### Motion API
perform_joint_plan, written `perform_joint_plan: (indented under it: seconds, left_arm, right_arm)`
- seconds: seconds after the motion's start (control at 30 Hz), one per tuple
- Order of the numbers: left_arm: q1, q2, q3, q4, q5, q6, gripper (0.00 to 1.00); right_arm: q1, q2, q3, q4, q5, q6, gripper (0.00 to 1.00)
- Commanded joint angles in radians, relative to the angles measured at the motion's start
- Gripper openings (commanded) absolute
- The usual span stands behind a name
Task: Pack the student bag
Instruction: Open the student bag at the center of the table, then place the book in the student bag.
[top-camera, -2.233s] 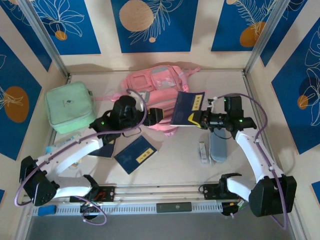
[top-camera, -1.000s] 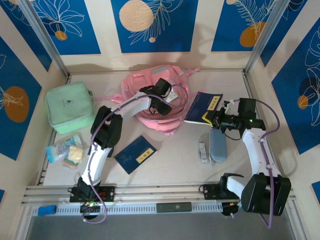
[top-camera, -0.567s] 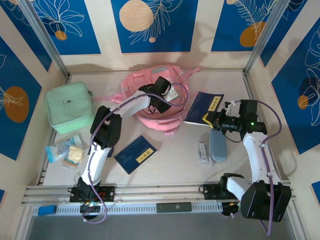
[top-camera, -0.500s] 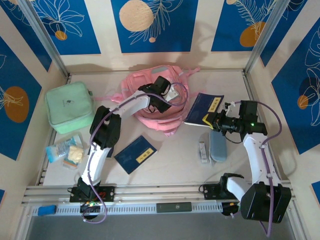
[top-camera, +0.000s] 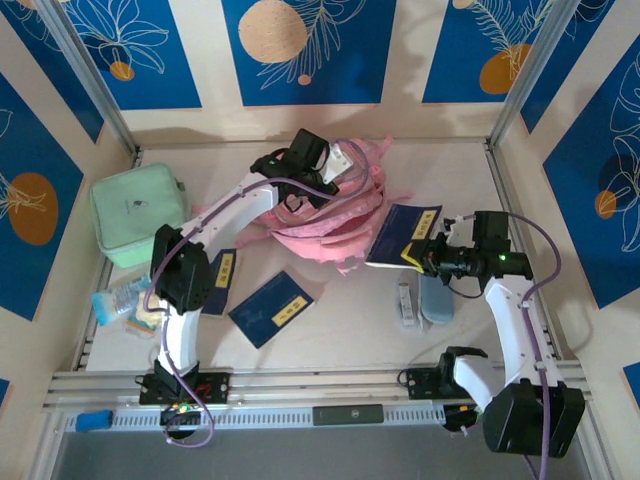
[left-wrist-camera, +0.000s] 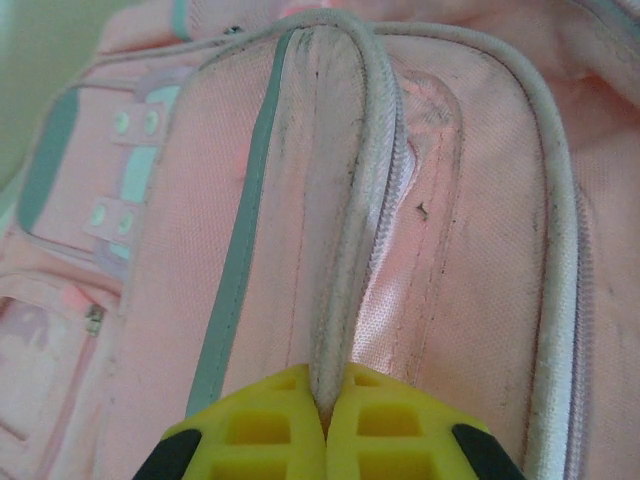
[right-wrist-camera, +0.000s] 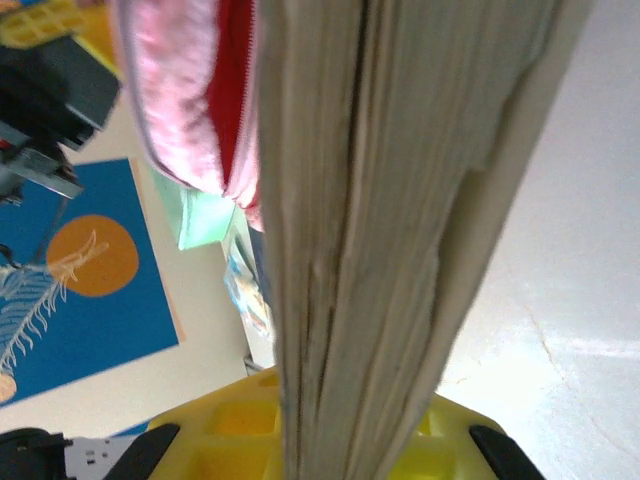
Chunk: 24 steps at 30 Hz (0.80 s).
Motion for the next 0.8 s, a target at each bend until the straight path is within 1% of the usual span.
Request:
perform_joint_plan:
  seconds: [0.0, 0.1, 0.17, 0.27, 0.33, 0.4, 0.47, 0.53, 0.63, 0.73, 0.77]
  left_arm:
    - [-0.001, -0.087, 0.020, 0.043, 0.052, 0.014, 0.00]
    - [-0.003, -0.103, 0.014, 0.048, 0.054, -0.015, 0.00]
    - [-0.003, -0.122, 0.017, 0.057, 0.077, -0.046, 0.00]
    - [-0.003, -0.152, 0.014, 0.101, 0.050, -0.083, 0.00]
    - [-0.001, -0.172, -0.006, 0.140, 0.045, -0.092, 0.00]
    - [-0.002, -0.183, -0.020, 0.157, 0.081, -0.088, 0.00]
    - [-0.002, -0.184, -0.020, 0.155, 0.119, -0.083, 0.00]
    - [-0.001, -0.183, -0.024, 0.159, 0.125, -0.085, 0.00]
    - [-0.001, -0.184, -0.035, 0.173, 0.154, -0.078, 0.00]
    - [-0.001, -0.177, -0.025, 0.172, 0.160, -0.071, 0.00]
    - [0.000, -0.175, -0.025, 0.175, 0.156, -0.066, 0.00]
  right_arm:
    - [0.060, 0.001, 0.046, 0.003, -0.027, -0.018, 0.00]
    - [0.115, -0.001, 0.072, -0.005, 0.031, -0.015, 0.00]
    - [0.139, 0.004, 0.049, 0.055, 0.019, 0.023, 0.00]
    - [0.158, 0.053, 0.002, 0.146, -0.017, 0.076, 0.00]
    - [0.193, 0.091, -0.009, 0.175, 0.034, 0.077, 0.00]
    - [0.256, 0.139, -0.007, 0.244, 0.068, 0.083, 0.00]
    - [0.324, 0.208, 0.022, 0.323, 0.095, 0.059, 0.00]
    - [0.360, 0.274, 0.051, 0.387, 0.123, 0.020, 0.00]
    - [0.380, 0.388, 0.083, 0.532, 0.134, -0.022, 0.00]
    - [0.396, 0.525, 0.129, 0.633, 0.134, -0.041, 0.00]
    - [0.402, 0.566, 0.144, 0.661, 0.155, -0.048, 0.02]
